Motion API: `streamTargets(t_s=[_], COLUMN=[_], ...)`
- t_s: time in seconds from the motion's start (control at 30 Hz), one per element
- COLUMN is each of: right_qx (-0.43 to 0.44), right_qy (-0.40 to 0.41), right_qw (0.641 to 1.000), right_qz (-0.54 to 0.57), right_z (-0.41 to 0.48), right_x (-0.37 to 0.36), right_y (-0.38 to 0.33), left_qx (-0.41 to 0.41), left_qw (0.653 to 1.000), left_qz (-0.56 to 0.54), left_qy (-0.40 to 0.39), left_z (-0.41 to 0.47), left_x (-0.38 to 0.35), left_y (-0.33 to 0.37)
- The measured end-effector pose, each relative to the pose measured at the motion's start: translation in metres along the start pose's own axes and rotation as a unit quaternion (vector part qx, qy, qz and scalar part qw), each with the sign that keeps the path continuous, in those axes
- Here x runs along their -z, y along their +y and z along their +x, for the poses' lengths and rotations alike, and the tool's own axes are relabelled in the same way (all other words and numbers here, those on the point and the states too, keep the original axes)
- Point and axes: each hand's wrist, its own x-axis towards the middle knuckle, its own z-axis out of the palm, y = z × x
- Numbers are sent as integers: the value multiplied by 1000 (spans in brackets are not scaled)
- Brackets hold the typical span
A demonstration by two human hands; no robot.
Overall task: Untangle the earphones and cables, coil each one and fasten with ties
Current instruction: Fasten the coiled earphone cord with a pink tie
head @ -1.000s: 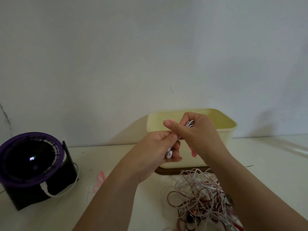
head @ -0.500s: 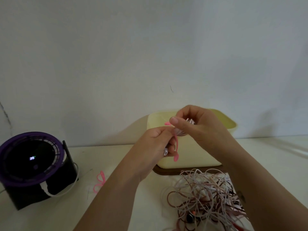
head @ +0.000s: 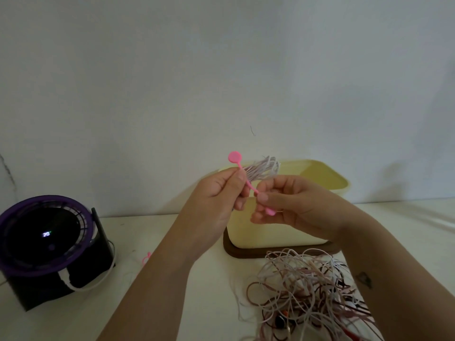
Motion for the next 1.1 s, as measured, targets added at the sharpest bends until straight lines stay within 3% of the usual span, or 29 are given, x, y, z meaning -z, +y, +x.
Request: streamTargets(t_s=[0.13, 0.33, 0.5, 0.73, 0.93, 1.1], right_qx=[-16, -50, -36, -7, 37, 131], right_qy=[-7, -39, -47, 49, 178, 261], right_qw=[998, 998, 998, 996, 923, 853], right_qz=[67, 23, 1, -71, -338, -433], right_z=[-3, -4, -8, -13, -17, -12], right_x=[10, 14, 22, 17, -15, -35], right_y=[0, 2, -3, -17, -32, -28], left_qx=[8, 31, 54, 73, 81, 107], left_qw=[999, 997, 992, 991, 985, 989], left_qz=[-33, -65, -41, 65, 147, 72], left_qy=[-24, -38, -103, -91, -35, 73], left_z=[-1, -5, -7, -9, -9, -1], left_x=[-1, -10, -11, -17, -18, -19], left_y=[2, 6, 10, 2, -10, -11])
